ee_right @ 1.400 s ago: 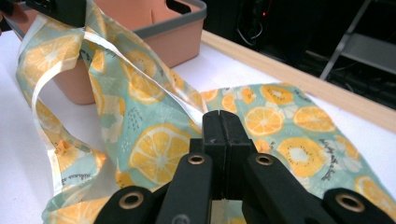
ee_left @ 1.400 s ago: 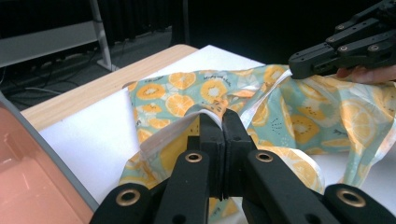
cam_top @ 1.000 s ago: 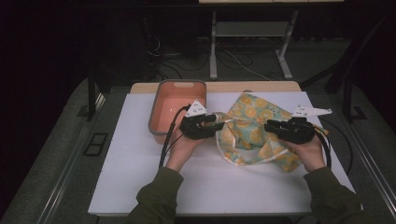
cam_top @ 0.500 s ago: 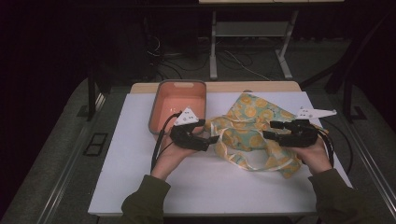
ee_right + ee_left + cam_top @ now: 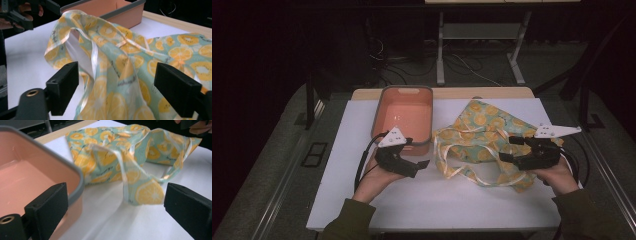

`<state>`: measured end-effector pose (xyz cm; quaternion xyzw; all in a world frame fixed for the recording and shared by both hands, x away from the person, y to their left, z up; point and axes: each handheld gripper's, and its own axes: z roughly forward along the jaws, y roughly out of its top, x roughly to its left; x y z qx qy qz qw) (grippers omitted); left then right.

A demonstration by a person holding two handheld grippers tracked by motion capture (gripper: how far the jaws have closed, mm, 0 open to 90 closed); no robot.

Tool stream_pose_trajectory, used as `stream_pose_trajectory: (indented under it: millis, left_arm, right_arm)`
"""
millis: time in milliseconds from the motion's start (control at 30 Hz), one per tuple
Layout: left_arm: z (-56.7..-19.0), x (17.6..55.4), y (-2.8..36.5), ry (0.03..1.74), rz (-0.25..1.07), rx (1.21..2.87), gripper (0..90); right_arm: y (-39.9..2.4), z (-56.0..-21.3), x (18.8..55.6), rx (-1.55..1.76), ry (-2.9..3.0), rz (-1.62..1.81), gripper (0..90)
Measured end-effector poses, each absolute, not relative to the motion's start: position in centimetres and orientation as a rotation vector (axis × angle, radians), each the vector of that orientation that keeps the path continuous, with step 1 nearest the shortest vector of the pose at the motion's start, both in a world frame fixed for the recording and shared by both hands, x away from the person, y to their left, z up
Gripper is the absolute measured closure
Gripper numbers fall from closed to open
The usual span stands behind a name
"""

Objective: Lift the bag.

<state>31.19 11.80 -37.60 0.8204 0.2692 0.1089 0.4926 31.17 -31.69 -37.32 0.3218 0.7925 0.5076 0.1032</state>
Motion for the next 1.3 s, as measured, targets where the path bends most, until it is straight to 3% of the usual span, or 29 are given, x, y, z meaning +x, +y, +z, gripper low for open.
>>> stream_pose_trajectory:
  millis: [733,1300]
  left_arm:
    - [-41.1,27.3,17.6,0.713,0.281,1.959,0.0]
    - [-43.2,26.5,18.1,0.724,0.237,2.002,0.0]
  right_arm:
    - [-34.8,-40.7,27.0,0.974,2.284,1.502,11.9]
    - [-34.3,-43.3,26.3,0.97,2.329,1.44,11.9]
